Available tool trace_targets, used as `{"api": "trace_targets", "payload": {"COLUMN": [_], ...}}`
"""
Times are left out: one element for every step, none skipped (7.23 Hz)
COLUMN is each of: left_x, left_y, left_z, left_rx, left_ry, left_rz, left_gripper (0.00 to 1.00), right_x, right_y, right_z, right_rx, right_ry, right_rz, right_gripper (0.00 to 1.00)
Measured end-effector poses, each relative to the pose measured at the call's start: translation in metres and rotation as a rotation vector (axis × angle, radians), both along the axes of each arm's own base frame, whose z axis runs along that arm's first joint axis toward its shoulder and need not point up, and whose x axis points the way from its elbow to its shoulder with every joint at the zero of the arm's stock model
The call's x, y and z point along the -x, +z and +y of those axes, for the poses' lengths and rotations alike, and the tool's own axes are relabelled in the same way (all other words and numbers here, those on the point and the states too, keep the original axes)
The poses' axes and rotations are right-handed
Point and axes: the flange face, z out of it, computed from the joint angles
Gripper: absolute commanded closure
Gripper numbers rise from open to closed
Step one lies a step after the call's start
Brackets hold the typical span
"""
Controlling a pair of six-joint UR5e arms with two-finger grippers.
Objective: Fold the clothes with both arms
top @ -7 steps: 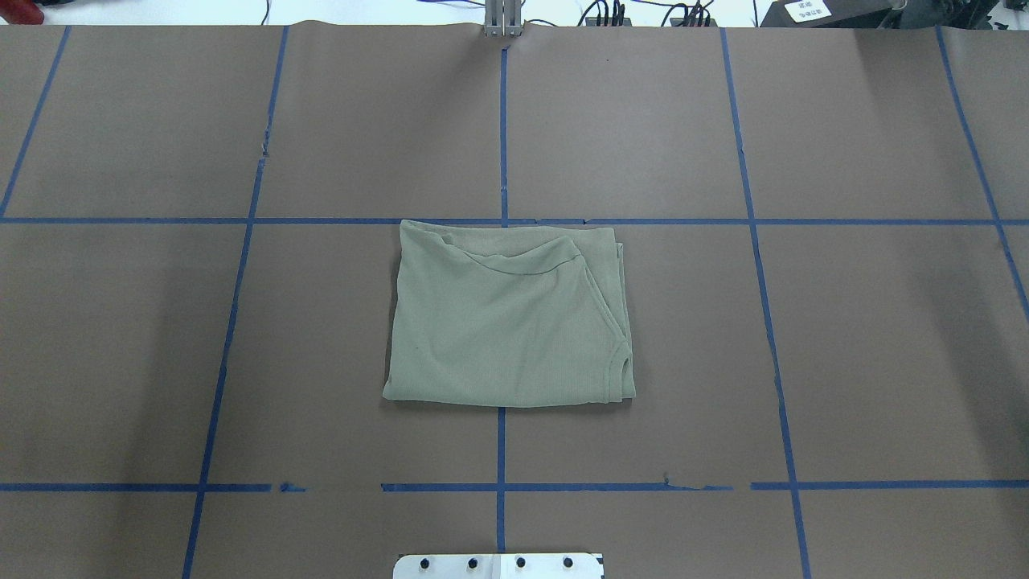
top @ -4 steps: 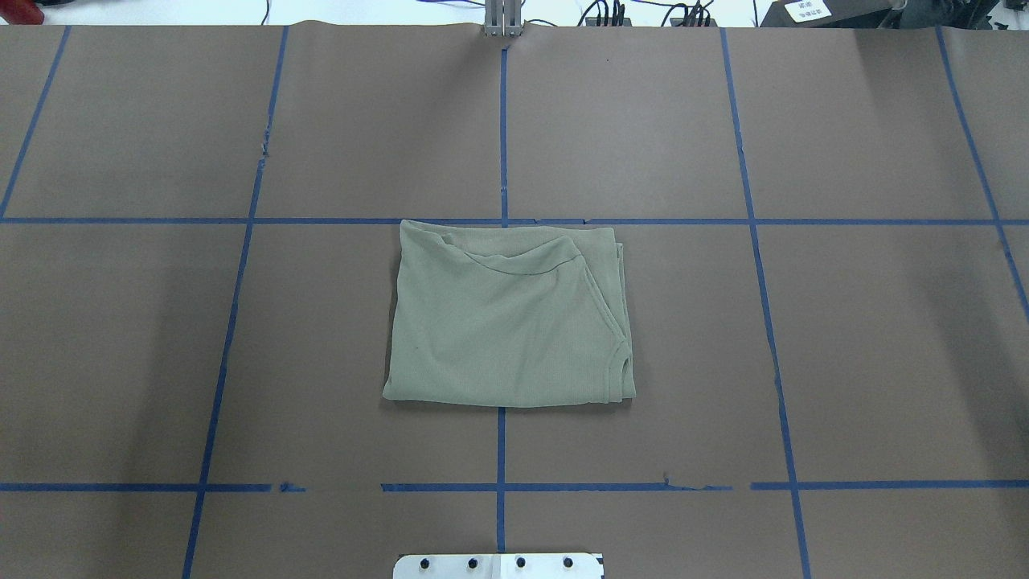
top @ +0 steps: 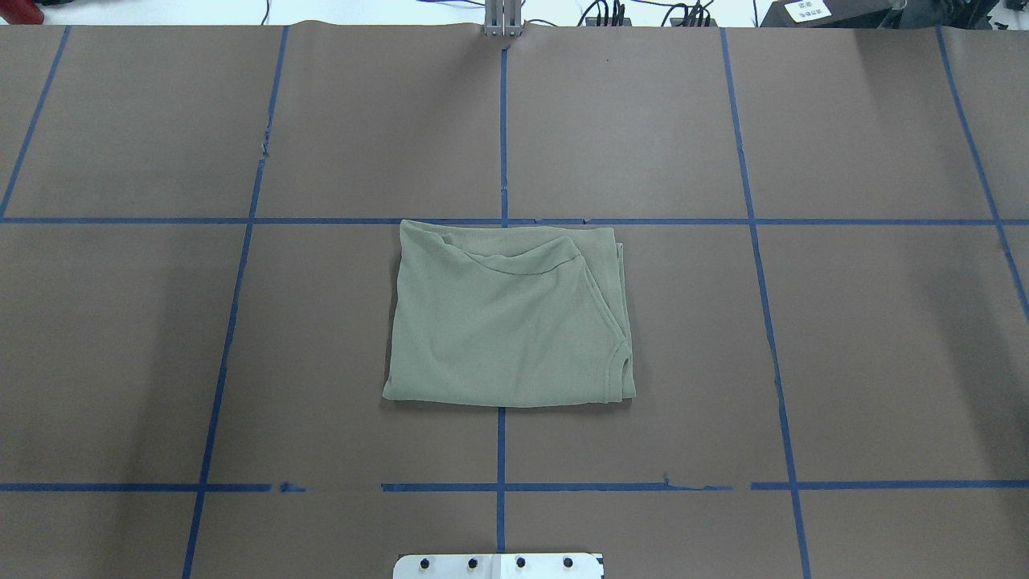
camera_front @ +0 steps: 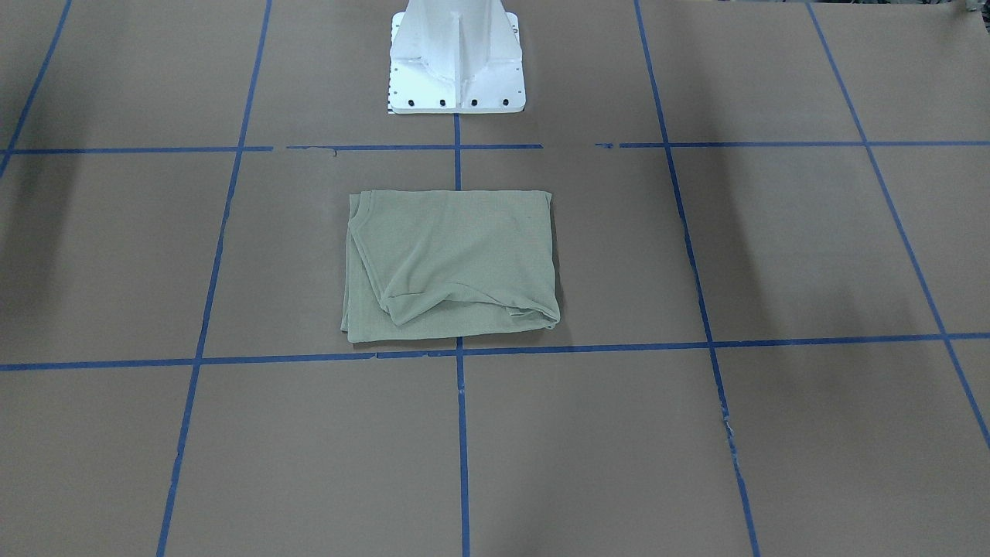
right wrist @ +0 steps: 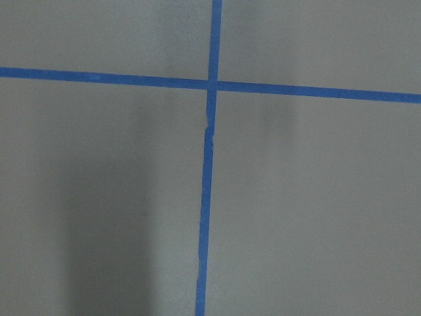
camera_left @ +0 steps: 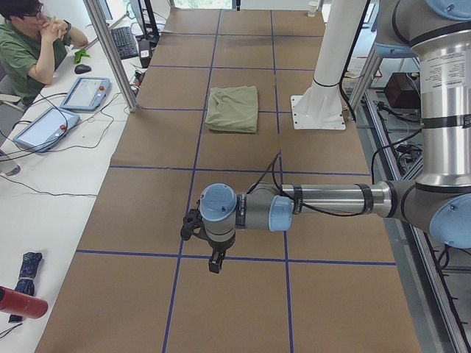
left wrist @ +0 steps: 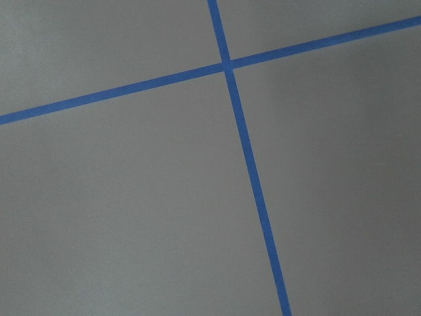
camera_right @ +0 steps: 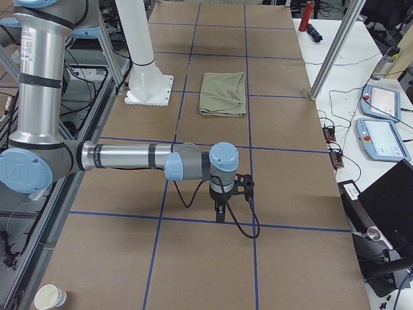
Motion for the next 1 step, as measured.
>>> {"api": "trace_targets", "payload": {"left_x": [0.0], "left_y": [0.0004], "left_z": [-0.0002], "left_rx": [0.001], "left_ry": [0.0], "left_rz": [0.0], "left_gripper": [0.0], "right_x": [0.0002], "right_y": [0.0001], "right_z": [0.0], "right_rx": [0.0], "right_ry": [0.0], "right_rz": [0.0], "right_gripper": [0.0]}}
